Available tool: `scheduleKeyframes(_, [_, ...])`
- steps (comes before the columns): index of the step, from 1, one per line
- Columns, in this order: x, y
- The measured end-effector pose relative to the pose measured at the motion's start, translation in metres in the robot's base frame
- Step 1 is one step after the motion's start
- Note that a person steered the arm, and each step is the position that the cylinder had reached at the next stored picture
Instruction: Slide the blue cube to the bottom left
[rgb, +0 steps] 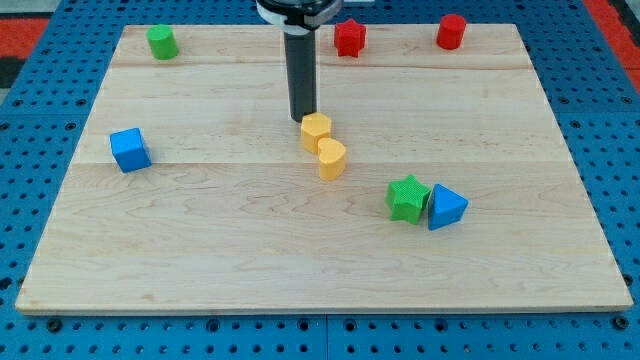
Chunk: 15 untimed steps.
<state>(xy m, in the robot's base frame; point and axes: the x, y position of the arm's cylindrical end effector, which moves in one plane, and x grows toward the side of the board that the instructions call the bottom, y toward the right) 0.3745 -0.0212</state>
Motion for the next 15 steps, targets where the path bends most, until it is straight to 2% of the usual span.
scheduleKeyframes(2, [0.004,-0.004])
scheduleKeyframes(4, [-0.006,-0.063])
scheduleKeyframes(5, [-0.015,-0.115])
scheduleKeyframes(7, [0.023,-0.187])
scheduleKeyframes(8, [0.027,-0.22])
scheduleKeyframes(9, [0.029,-0.225])
scheduleKeyframes(11, [0.076,-0.241])
scheduleKeyframes(14, [0.077,-0.196])
scheduleKeyframes(15, [0.112,-0.196])
